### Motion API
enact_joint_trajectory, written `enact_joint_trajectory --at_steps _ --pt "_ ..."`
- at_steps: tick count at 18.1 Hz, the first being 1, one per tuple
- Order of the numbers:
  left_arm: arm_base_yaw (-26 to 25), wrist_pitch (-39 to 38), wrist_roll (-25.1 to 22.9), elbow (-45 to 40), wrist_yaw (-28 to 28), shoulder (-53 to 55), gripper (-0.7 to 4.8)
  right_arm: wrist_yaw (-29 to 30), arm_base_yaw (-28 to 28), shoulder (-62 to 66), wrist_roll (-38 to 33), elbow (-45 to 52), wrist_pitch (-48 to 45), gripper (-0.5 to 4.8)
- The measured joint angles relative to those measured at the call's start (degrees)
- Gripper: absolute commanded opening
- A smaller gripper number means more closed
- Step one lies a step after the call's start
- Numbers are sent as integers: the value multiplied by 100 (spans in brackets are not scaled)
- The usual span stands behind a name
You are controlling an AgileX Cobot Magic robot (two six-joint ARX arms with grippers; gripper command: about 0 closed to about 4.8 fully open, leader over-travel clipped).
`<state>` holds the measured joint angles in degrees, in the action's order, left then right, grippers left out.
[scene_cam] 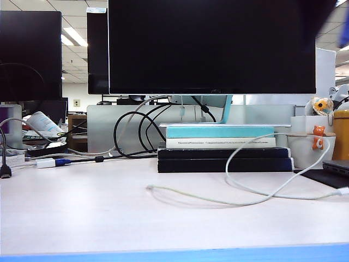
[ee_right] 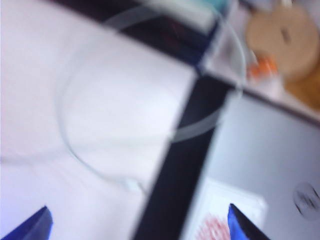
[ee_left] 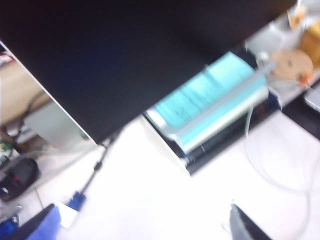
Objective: Unfold the white charging cable into a straight cable.
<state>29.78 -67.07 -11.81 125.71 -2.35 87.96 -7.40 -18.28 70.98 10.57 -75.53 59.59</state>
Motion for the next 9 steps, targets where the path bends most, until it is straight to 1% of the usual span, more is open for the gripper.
enact_joint_trajectory --at_steps 1,3,5,6,7,9 --pt "0 -103 -15 0 146 -28 479 -232 2 -13 -2 0 352 479" --pt "0 -323 -11 4 101 -66 479 -275 2 -17 -70 2 647 479" --pt "2 -708 90 -63 -444 -77 479 -291 2 -17 -243 7 728 479" --pt "-4 -831 105 -190 -632 -103 479 -291 2 -28 -328 7 732 479" --pt "-24 -866 114 -382 -684 -190 479 -291 0 -68 -428 17 719 479" --pt "-92 -568 114 -979 -671 -743 479 -284 0 -420 -560 116 459 479"
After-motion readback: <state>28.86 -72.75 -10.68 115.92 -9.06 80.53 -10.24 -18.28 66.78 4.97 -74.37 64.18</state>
